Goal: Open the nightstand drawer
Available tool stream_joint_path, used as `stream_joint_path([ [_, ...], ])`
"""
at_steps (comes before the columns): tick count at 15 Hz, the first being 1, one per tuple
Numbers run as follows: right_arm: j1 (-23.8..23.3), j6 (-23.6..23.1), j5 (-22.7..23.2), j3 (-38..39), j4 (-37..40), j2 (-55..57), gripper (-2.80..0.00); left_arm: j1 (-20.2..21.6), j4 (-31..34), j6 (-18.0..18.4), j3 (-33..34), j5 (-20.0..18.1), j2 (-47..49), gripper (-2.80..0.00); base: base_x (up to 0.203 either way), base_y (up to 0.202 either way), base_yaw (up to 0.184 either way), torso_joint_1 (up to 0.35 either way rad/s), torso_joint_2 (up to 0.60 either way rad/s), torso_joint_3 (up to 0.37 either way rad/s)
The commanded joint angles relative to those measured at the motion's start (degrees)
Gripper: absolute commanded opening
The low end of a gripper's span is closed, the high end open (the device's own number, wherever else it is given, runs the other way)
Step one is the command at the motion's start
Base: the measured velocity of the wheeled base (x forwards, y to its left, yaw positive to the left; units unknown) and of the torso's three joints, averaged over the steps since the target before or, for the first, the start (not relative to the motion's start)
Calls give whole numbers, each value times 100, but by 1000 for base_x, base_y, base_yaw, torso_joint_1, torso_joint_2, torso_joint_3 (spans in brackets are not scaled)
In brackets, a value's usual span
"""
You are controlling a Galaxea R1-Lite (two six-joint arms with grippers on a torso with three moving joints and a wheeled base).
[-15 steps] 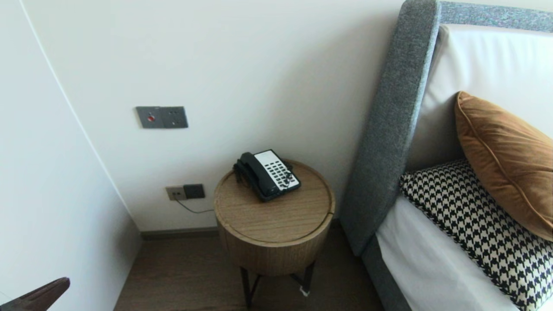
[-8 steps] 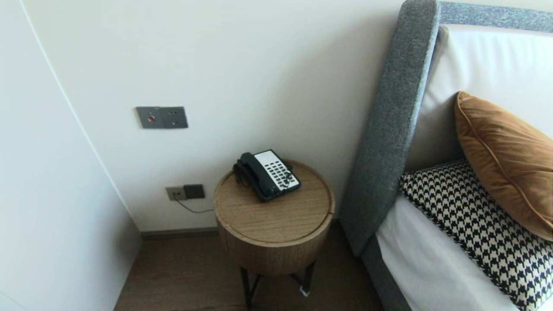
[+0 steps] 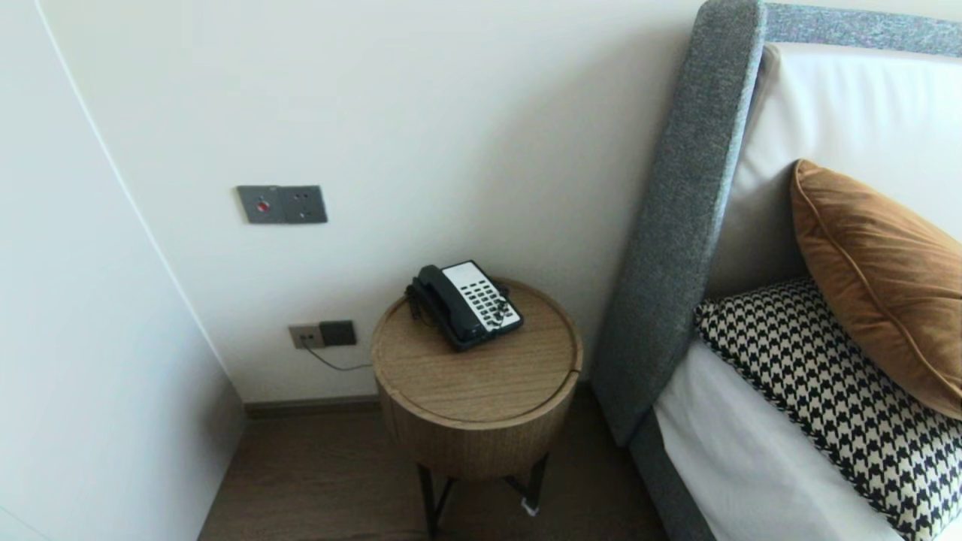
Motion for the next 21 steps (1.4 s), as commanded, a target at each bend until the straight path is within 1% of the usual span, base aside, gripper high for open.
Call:
stream_joint_path([
  [1,1,-4,1,0,-1,-1,-280,3,-7,8,37,8,0,-280,0,0,0,0,0,0],
  [6,1,-4,1,0,-1,-1,-280,-2,2,12,37,17,-9,-280,0,0,0,0,0,0],
  [10,1,-4,1,0,-1,-1,-280,-166,4,16,37,13,-55,-280,0,0,0,0,0,0],
  [11,1,-4,1,0,5,-1,-280,-246,42,22,37,19,-193,-280,0,0,0,0,0,0],
  [14,1,-4,1,0,6,-1,-280,-480,512,59,-103,5,-919,-280,0,0,0,0,0,0],
  [21,1,-4,1,0,-1,-1,-280,-507,519,69,-104,0,-1450,-280,0,0,0,0,0,0],
])
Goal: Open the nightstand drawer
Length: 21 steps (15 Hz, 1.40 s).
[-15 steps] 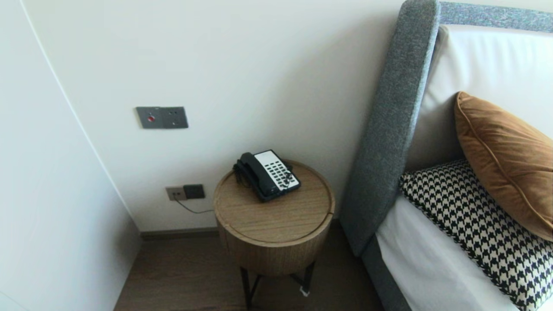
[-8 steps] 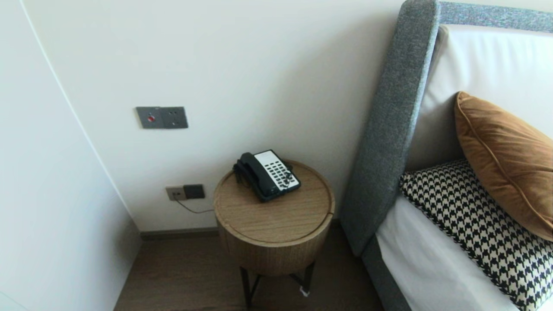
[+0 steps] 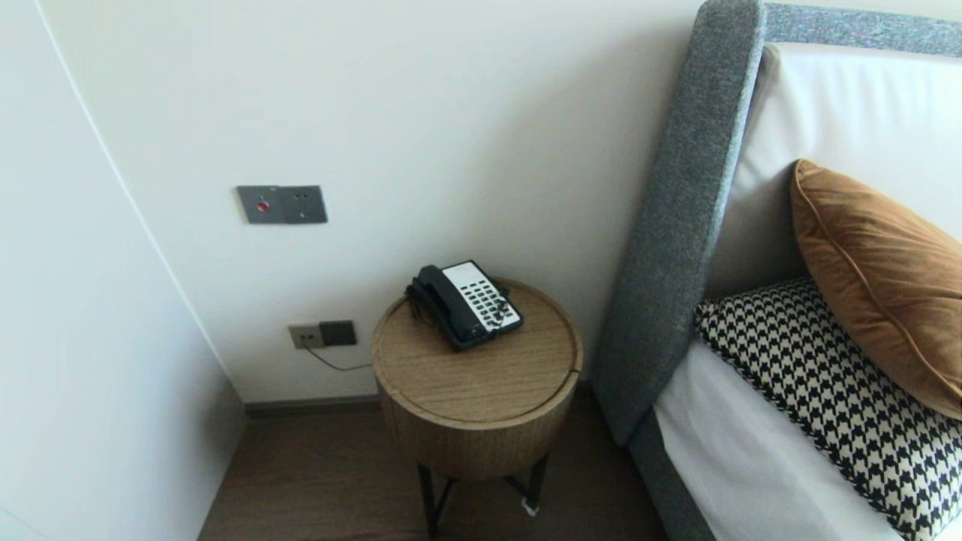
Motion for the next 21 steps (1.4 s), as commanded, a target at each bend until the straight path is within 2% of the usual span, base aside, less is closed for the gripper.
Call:
stream_joint_path([
  [1,4,-2,1,0,-3,-1,-280,4,-1,1,7,-14,-298,-280,0,0,0,0,0,0],
  [4,4,-2,1,0,-3,-1,-280,4,-397,1,137,-36,-370,-280,0,0,0,0,0,0],
  [21,4,-2,1,0,-3,-1,-280,-22,-433,-148,148,17,-379,-280,0,0,0,0,0,0],
])
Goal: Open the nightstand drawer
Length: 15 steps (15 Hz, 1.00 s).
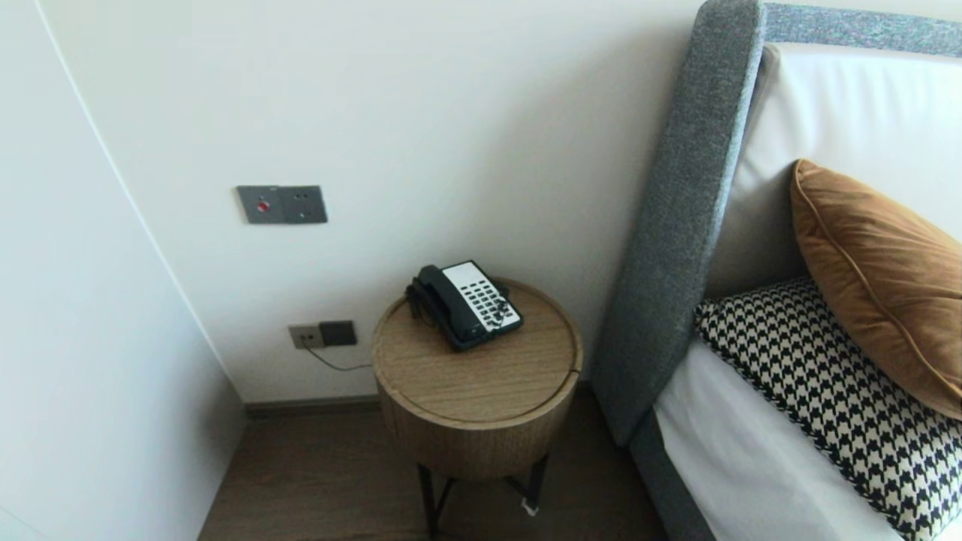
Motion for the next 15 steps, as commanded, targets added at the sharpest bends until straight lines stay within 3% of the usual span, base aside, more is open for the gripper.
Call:
stream_joint_path([
  [1,1,-2,1,0,-1,-1,-280,8,2,-16,0,2,-26,-280,0,0,0,0,0,0],
  [15,1,-2,1,0,-1,-1,-280,7,-6,-458,0,38,-9,-280,0,0,0,0,0,0],
])
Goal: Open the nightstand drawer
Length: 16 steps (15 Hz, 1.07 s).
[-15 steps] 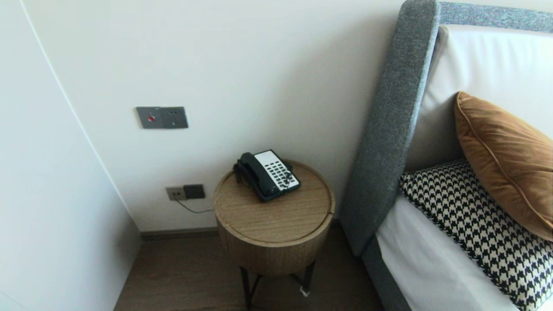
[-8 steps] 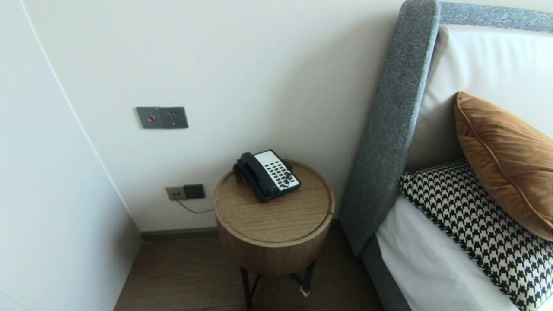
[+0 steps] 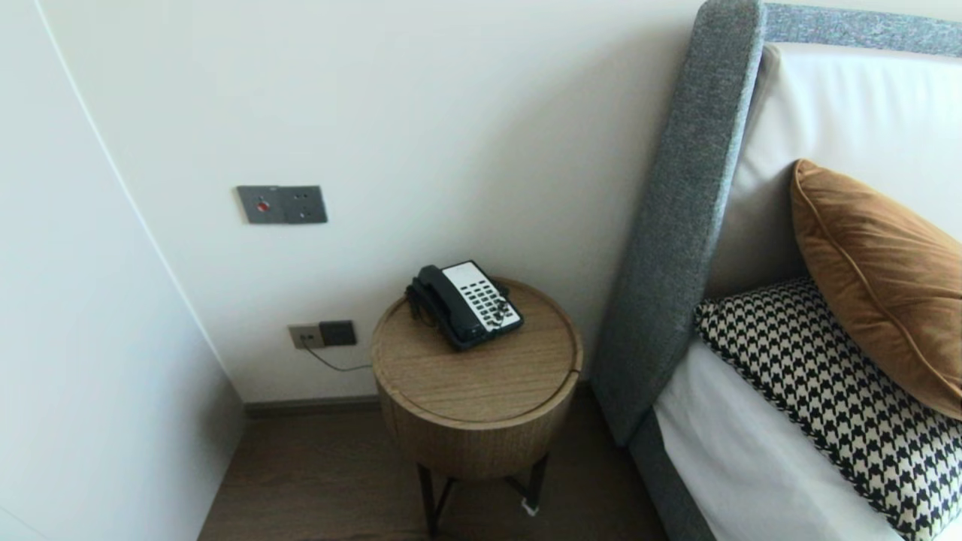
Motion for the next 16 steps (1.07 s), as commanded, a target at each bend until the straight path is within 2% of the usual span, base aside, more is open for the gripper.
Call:
stream_joint_path([
  [1,1,-4,1,0,0,-1,-280,-2,-6,-87,5,2,-9,-280,0,0,0,0,0,0],
  [16,1,-4,1,0,-1,-1,-280,2,-6,-82,5,2,-9,-280,0,0,0,0,0,0],
])
